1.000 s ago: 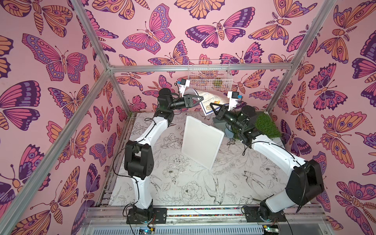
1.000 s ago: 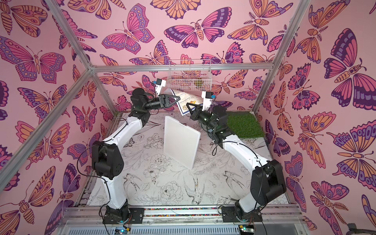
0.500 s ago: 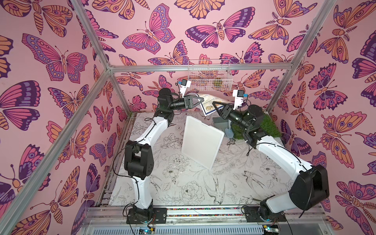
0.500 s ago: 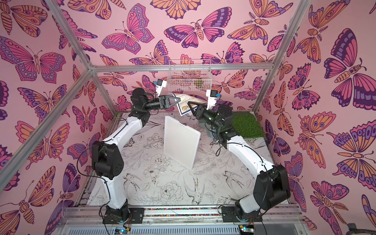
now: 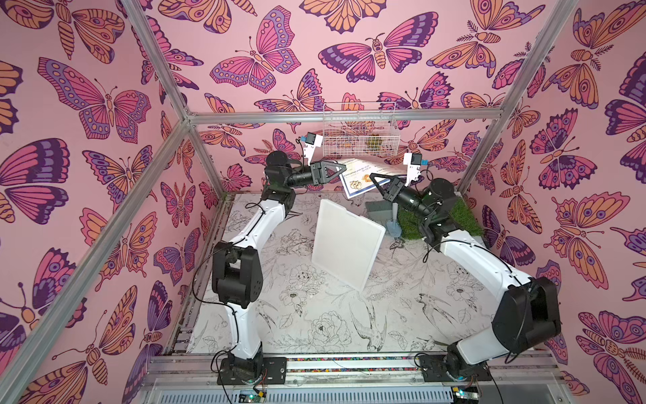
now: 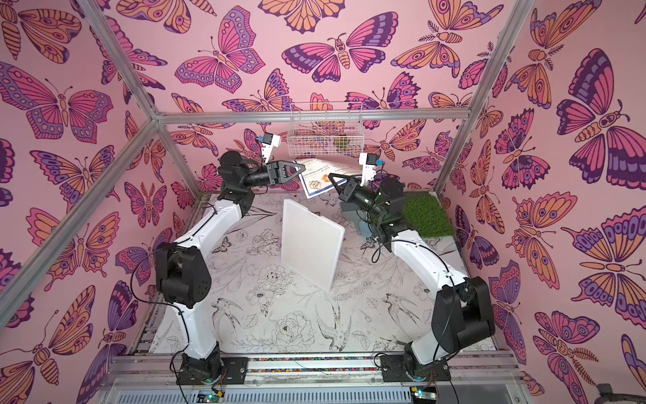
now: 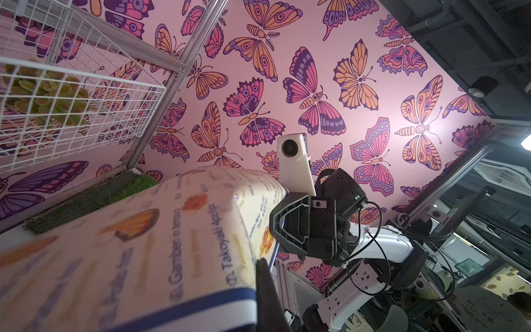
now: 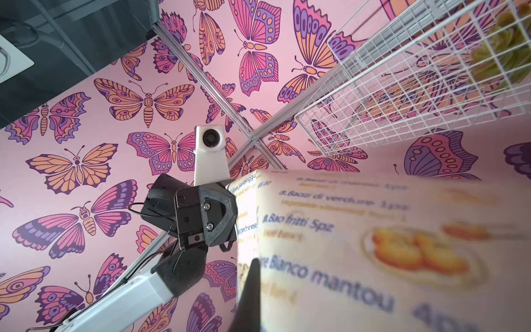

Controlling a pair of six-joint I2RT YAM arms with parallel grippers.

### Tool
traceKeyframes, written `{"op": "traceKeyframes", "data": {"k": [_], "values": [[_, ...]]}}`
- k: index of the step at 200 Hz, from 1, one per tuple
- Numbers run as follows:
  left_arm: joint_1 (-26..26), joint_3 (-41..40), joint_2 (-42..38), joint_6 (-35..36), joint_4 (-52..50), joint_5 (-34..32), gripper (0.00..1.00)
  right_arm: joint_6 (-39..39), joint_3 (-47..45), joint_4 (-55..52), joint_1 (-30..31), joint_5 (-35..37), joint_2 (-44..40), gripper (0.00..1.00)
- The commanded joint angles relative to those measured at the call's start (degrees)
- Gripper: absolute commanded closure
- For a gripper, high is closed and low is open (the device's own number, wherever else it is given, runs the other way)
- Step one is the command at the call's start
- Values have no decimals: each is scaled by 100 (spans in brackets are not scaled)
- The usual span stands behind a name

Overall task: Insert the menus into the narrow rack
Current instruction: Insert the menu into the narrow rack.

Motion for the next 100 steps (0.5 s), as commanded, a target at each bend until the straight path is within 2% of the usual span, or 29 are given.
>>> {"op": "traceKeyframes", "data": {"k": [1,15,36,100], "values": [[35,-6,25,3,175,160,93,-110,204,152,-12,-376,121,100],[50,20,40,-33,178,170,73,-249,219,117,-13,-423,120,100],[89,43,61,-23,149,122,58,-471,193,31,-10,-418,60,100],[125,76,286,-156,95,90,59,-746,-66,-5,-6,-272,-264,100]]}}
